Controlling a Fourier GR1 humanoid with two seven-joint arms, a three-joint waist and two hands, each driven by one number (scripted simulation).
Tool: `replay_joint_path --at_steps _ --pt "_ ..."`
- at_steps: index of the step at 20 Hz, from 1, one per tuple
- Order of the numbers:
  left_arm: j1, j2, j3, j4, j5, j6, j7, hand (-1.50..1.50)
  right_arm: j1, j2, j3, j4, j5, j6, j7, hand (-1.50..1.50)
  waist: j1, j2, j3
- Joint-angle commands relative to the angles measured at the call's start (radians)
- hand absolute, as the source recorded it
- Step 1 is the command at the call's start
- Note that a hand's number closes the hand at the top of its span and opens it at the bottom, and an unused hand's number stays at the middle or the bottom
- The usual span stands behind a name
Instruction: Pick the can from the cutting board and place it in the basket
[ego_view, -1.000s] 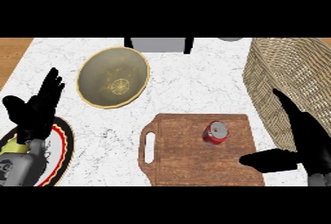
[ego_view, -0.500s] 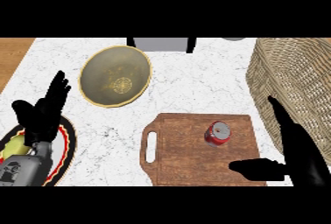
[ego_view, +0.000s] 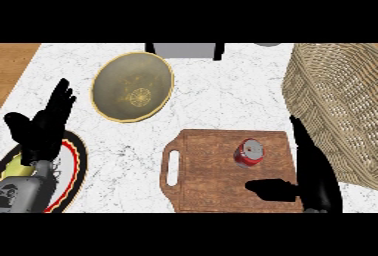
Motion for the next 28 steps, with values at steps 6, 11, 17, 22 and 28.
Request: replay_joint_path --at_steps 6,11,17,22,28 --pt "0.038 -0.013 0.060 -0.061 -0.021 -0.063 0.031 0.00 0.078 0.039 -0.019 0.120 0.062 -0.115 -0.175 -1.50 0.001 0.000 0.000" --pt "-0.017 -0.047 0.090 0.010 -0.042 -0.085 0.017 0.00 0.033 0.121 0.025 0.149 0.119 -0.125 -0.150 -1.50 0.000 0.000 0.000" --pt "0.052 -0.106 0.065 -0.010 -0.098 -0.079 -0.046 0.00 -0.027 0.153 -0.022 0.250 0.118 -0.133 -0.174 -1.50 0.003 0.001 0.000" --pt "0.028 -0.099 0.079 -0.052 -0.120 -0.081 0.020 0.00 0.082 0.129 0.015 0.252 0.170 -0.163 -0.185 -1.50 -0.001 0.000 0.000" --pt "-0.002 -0.099 0.110 -0.067 -0.137 -0.095 0.071 0.00 0.003 0.154 -0.032 0.262 0.167 -0.088 -0.137 -1.50 0.001 0.000 0.000"
